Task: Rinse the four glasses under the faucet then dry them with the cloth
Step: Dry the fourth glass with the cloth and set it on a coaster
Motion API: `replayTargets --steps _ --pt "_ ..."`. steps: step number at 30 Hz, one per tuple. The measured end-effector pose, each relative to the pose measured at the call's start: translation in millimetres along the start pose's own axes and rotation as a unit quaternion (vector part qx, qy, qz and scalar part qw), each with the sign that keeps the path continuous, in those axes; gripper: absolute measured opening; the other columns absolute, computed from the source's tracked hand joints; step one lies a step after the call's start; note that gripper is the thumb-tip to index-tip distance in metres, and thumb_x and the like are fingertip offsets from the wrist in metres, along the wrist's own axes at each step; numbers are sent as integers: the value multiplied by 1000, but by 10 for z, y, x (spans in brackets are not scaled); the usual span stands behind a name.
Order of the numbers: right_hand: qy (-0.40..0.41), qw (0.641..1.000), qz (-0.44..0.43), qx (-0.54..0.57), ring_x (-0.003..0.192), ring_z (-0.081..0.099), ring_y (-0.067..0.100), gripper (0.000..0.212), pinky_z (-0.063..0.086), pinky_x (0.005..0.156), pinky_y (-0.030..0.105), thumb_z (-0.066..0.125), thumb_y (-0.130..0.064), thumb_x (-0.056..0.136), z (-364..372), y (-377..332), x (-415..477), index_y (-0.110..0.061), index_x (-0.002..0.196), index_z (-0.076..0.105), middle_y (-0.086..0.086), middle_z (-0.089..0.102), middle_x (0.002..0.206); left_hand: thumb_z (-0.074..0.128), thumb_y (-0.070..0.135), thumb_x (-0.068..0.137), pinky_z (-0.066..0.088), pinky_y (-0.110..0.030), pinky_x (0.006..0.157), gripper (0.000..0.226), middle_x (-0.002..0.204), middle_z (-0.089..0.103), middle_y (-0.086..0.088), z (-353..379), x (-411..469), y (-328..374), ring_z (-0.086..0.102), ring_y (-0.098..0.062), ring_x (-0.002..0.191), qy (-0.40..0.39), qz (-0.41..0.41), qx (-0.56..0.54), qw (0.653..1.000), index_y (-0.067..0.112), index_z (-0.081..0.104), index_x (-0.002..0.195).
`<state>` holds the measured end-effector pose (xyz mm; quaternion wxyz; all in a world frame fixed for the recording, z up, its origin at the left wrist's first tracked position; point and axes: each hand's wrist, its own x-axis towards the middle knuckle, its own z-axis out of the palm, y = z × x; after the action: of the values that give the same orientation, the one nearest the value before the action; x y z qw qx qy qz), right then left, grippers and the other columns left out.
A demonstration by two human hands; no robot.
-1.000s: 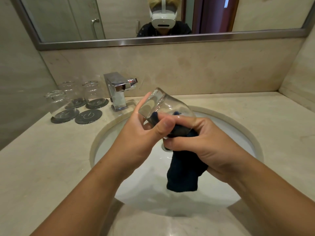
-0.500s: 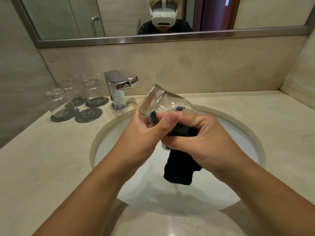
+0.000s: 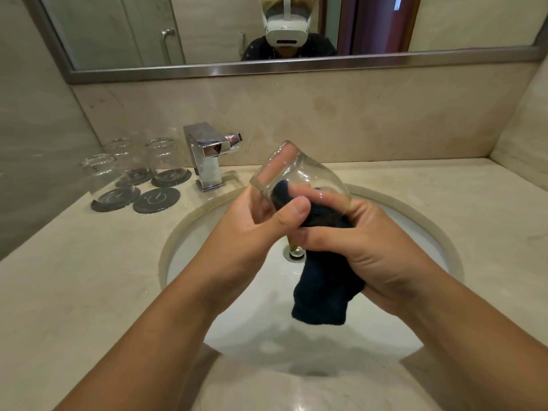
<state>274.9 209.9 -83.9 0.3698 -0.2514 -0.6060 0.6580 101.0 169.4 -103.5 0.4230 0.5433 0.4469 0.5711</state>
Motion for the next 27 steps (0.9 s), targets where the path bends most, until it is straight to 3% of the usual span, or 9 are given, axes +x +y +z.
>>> replayTargets --steps 3,5,9,12,14,18,22,25,27 --pt "17 996 -43 -76 85 72 4 44 53 86 24 80 6 82 60 25 -12 -24 114 83 -11 80 95 82 72 75 43 -41 121 118 136 74 -8 47 5 18 65 -21 136 -9 -10 15 1000 6 37 162" --pt "14 994 -49 -92 80 70 1 43 52 81 18 76 9 87 68 36 -16 -22 116 82 -13 78 88 82 74 72 50 -37 115 117 131 75 -12 43 12 4 68 -24 132 -14 2 17 1000 5 43 158" --pt "-12 999 -7 -42 88 71 6 42 51 89 25 80 4 82 37 -4 -11 -24 113 84 -7 80 98 89 72 66 41 -54 122 123 133 74 -13 -13 20 -23 65 -28 136 -9 7 21 1000 7 43 160" --pt "-39 997 40 48 86 69 12 50 56 81 24 85 2 70 -23 -26 -1 -29 109 85 1 78 102 91 63 68 45 -48 118 94 135 74 -9 -36 15 -31 64 -27 137 0 22 6 1000 37 54 151" --pt "-49 993 51 91 85 67 16 47 58 76 25 78 -2 71 -31 -29 4 -28 111 84 6 76 103 88 56 75 46 -48 118 74 139 71 -12 -21 -6 -5 61 -32 139 -6 25 0 1000 43 62 143" --pt "-12 999 14 43 85 70 13 51 56 83 27 87 2 67 -5 3 11 -29 108 85 -1 79 102 83 38 90 47 -42 119 86 138 72 -10 -4 -9 -17 62 -27 138 -6 6 -7 1000 14 41 162" --pt "13 994 -73 -83 81 71 2 42 53 81 19 78 9 83 64 22 -15 -22 111 84 -15 78 88 85 70 73 39 -45 124 122 138 73 -6 41 9 6 63 -19 138 -6 2 -12 1000 7 33 164" --pt "4 993 -70 -99 79 69 1 42 52 81 18 76 10 85 74 34 -20 -20 114 83 -17 77 86 87 71 69 42 -48 124 128 134 74 -12 11 19 0 66 -25 135 -9 24 -12 1000 0 36 162" --pt "-4 996 -48 -71 84 71 5 43 52 86 25 80 7 82 47 13 -16 -23 113 84 -14 78 94 88 71 66 43 -49 123 130 133 74 -14 -15 19 4 66 -27 135 -10 28 -9 1000 -3 38 160"
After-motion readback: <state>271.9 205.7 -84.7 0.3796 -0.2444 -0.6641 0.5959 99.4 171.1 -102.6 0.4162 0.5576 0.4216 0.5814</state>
